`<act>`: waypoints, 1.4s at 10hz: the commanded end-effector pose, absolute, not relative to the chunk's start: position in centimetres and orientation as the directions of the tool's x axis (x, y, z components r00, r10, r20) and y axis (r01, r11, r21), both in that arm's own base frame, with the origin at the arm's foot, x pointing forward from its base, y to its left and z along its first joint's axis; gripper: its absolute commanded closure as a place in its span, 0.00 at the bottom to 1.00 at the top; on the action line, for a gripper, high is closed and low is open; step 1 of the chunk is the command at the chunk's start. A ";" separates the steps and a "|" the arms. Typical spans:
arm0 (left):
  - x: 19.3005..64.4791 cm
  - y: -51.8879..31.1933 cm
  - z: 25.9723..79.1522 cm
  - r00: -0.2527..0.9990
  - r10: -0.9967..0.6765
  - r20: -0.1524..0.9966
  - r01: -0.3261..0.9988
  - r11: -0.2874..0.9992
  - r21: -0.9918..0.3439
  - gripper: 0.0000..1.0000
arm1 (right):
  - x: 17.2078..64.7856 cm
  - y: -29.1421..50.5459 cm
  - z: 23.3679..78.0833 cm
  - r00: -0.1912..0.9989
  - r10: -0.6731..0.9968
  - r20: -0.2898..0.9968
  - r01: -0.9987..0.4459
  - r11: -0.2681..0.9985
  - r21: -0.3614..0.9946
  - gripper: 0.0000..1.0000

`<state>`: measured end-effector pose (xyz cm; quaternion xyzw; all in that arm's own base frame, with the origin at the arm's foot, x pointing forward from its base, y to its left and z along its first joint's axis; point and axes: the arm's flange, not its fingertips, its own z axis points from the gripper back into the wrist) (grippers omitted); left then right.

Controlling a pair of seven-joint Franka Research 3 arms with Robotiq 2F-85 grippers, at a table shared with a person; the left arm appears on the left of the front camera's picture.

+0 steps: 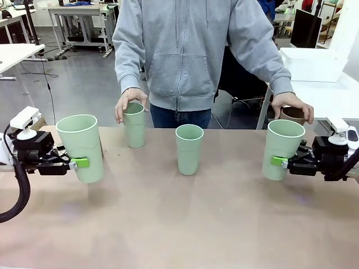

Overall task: Stack the cups and store them in the basket.
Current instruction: Place the stack of Reusable plastic cups into the Pantry Basket.

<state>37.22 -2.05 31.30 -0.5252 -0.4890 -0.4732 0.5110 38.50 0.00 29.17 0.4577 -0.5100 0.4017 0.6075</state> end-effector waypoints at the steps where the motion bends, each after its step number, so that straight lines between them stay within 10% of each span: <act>1: 37.1 -2.1 31.4 0.071 0.032 0.997 0.997 -0.002 -0.071 0.15 | 38.5 0.1 29.3 0.148 0.021 0.989 -0.956 0.260 0.137 0.14; 14: 37.1 -2.1 31.4 0.071 0.032 0.997 0.997 -0.002 -0.071 0.15 | 38.5 0.1 29.3 0.148 0.021 0.989 -0.956 0.260 0.137 0.14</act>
